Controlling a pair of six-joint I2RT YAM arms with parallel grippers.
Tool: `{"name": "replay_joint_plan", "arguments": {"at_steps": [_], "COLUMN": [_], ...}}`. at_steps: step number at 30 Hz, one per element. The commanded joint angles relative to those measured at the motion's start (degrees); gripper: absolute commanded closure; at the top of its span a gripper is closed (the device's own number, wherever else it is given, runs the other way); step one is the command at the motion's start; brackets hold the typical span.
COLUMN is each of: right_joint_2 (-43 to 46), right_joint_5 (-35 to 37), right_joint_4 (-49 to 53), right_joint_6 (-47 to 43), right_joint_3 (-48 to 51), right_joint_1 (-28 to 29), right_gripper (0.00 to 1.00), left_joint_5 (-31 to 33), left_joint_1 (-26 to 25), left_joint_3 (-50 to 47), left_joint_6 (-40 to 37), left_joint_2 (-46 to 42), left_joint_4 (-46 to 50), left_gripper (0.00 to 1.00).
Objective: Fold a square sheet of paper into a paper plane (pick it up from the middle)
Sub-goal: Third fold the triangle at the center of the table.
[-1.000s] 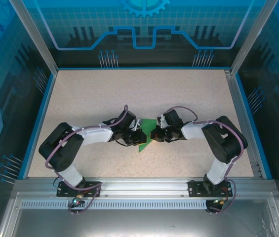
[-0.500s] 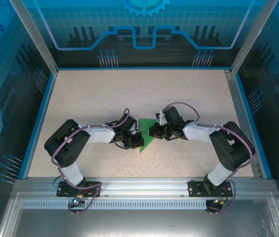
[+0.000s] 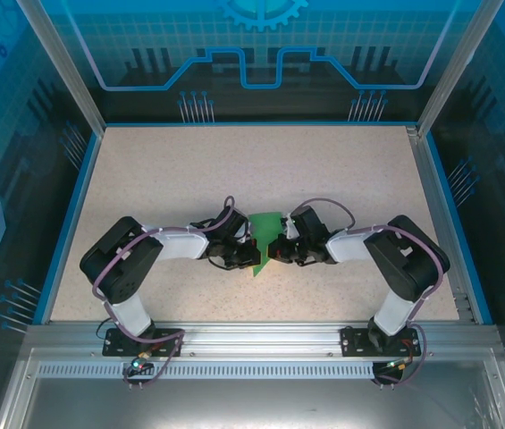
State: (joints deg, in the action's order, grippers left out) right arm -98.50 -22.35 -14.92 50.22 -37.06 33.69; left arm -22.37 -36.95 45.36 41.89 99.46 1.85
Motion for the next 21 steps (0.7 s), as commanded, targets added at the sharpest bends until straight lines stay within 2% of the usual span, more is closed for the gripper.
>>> {"name": "replay_joint_plan", "arguments": {"at_steps": [1, 7, 11, 14, 17, 21], "right_joint_2": [-0.6, 1.6, 1.1, 2.8, 6.1, 8.4], "right_joint_5": [3.2, 4.2, 1.3, -2.1, -2.2, -3.2], "right_joint_4": [-1.7, 2.2, 0.1, 1.2, 8.8, 13.0], "right_joint_6": [-0.3, -4.2, -4.7, -5.6, -7.7, -8.3], "right_joint_3": [2.0, 1.5, 1.9, 0.4, -2.1, -2.7], "right_joint_1": [-3.4, -9.0, -13.6, -14.6, -14.1, -13.2], "right_gripper": [0.97, 0.96, 0.94, 0.92, 0.85, 0.73], "left_joint_5": [5.1, 5.9, 5.8, 4.9, 4.9, 4.2], "left_joint_1": [-0.4, -0.3, -0.4, -0.3, -0.3, -0.3], "left_joint_3": [-2.2, -3.6, -4.4, -4.2, -3.8, -1.7], "left_joint_6": [-1.4, -1.3, -1.4, -2.4, -3.5, -4.0], "left_joint_2": [1.6, 2.1, 1.9, 0.8, -1.7, -5.4], "left_joint_4": [5.1, 4.3, 3.4, 3.5, 3.8, 4.1], "left_gripper": [0.97, 0.98, 0.98, 0.96, 0.93, 0.86]}}
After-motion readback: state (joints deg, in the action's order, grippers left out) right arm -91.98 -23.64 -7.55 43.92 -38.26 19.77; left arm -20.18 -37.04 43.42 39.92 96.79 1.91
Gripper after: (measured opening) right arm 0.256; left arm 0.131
